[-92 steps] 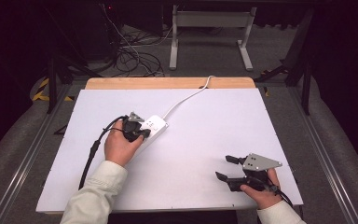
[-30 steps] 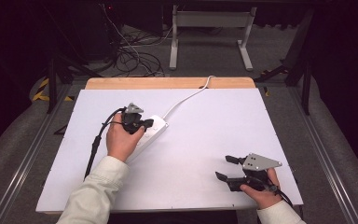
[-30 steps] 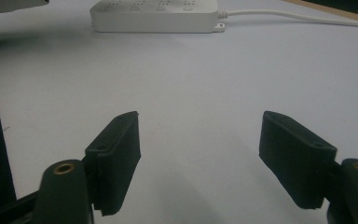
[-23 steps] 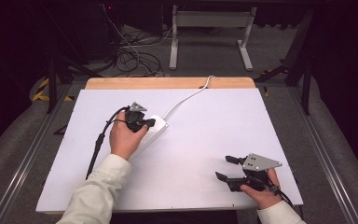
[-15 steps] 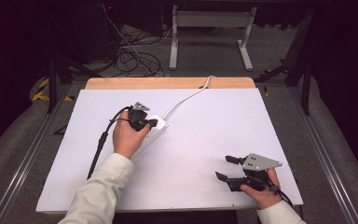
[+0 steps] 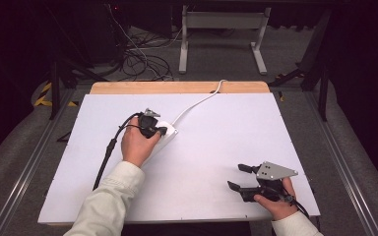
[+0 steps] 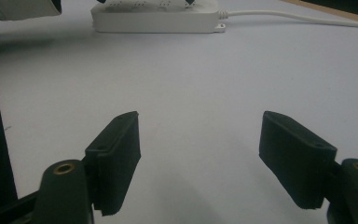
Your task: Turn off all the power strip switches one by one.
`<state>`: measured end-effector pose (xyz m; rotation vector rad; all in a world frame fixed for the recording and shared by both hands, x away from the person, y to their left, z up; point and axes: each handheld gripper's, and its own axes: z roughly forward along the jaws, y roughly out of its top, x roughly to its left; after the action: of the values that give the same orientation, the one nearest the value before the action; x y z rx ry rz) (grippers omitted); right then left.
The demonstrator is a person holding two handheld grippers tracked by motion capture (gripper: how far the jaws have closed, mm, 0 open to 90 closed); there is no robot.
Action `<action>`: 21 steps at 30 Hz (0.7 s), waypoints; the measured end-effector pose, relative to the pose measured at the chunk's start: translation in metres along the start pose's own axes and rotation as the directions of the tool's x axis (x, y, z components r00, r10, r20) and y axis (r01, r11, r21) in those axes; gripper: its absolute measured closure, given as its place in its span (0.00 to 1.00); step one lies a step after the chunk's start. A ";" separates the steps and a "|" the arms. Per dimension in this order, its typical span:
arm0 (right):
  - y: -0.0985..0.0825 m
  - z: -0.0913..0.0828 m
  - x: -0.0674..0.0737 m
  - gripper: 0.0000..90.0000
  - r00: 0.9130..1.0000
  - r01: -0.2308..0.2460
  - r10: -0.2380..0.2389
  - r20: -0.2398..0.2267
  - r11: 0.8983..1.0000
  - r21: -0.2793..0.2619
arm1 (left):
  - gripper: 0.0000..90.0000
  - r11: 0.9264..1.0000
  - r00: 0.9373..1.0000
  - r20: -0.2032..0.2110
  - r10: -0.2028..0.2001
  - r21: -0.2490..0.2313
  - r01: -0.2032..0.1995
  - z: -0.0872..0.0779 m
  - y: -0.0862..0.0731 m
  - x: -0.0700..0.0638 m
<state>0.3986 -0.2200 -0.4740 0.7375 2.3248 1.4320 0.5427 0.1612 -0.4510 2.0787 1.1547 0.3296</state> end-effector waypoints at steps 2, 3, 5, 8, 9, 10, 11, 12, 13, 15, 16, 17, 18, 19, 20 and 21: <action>0.000 0.000 0.000 0.33 1.000 -0.001 0.001 0.000 1.000 0.000 | 1.00 1.000 1.000 0.006 -0.004 0.010 0.004 0.001 0.000 0.000; 0.000 0.000 0.000 0.33 1.000 -0.001 0.001 0.000 1.000 -0.001 | 1.00 1.000 1.000 0.005 -0.006 0.013 0.006 0.002 0.000 0.000; 0.000 0.000 0.000 0.33 1.000 -0.001 0.001 0.000 1.000 -0.002 | 1.00 1.000 1.000 0.007 -0.004 0.018 0.004 0.003 0.000 -0.001; 0.000 -0.001 0.000 0.33 1.000 -0.001 0.001 0.000 1.000 -0.002 | 1.00 1.000 1.000 0.009 0.001 0.023 -0.001 0.003 -0.001 -0.001; 0.000 -0.001 0.000 0.33 1.000 -0.001 0.001 0.000 1.000 -0.002 | 1.00 1.000 1.000 0.007 0.002 0.025 -0.003 0.003 0.000 -0.001; 0.000 0.000 0.000 0.33 1.000 -0.001 0.001 -0.001 1.000 -0.002 | 1.00 1.000 1.000 0.007 0.006 0.023 -0.006 0.003 0.000 -0.001; 0.000 0.000 0.000 0.33 1.000 0.000 0.000 -0.002 1.000 -0.002 | 1.00 1.000 1.000 0.004 0.015 0.025 -0.015 0.003 0.000 -0.001; 0.000 -0.001 0.000 0.33 1.000 0.000 0.000 -0.002 1.000 -0.002 | 1.00 0.999 1.000 0.005 0.021 0.026 -0.021 0.003 -0.001 -0.001; 0.000 -0.001 0.000 0.33 1.000 -0.001 0.001 -0.002 1.000 -0.002 | 1.00 0.999 1.000 0.010 0.014 0.029 -0.014 0.004 -0.001 -0.002; 0.000 -0.001 0.000 0.33 1.000 -0.002 0.002 -0.002 1.000 -0.003 | 1.00 0.999 1.000 0.009 0.022 0.028 -0.022 0.004 -0.002 -0.002; 0.000 -0.001 0.000 0.33 1.000 -0.002 0.002 -0.001 1.000 -0.003 | 1.00 0.999 1.000 0.007 0.029 0.031 -0.029 0.004 -0.001 -0.003; 0.000 0.000 0.000 0.33 1.000 -0.002 0.002 -0.003 1.000 -0.002 | 1.00 0.999 0.999 0.002 0.038 0.034 -0.038 0.004 -0.001 -0.003; 0.000 0.000 0.000 0.33 1.000 0.001 -0.001 -0.004 1.000 -0.001 | 1.00 0.999 0.999 0.002 0.037 0.034 -0.037 0.004 -0.001 -0.003; 0.000 0.000 0.000 0.33 1.000 0.000 0.000 -0.004 1.000 -0.002 | 1.00 0.999 0.999 -0.001 0.039 0.032 -0.039 0.004 -0.001 -0.003; 0.000 0.000 0.000 0.33 1.000 0.000 0.000 -0.003 1.000 -0.002 | 1.00 0.999 0.999 -0.010 0.039 0.029 -0.038 0.004 -0.002 -0.003; 0.000 0.000 0.000 0.33 1.000 -0.002 0.002 -0.003 1.000 -0.002 | 1.00 0.999 0.999 -0.018 0.039 0.029 -0.039 0.004 -0.002 -0.002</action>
<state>0.3982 -0.2201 -0.4738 0.7384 2.3250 1.4371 0.5427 0.1580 -0.4549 2.1299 1.1371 0.3538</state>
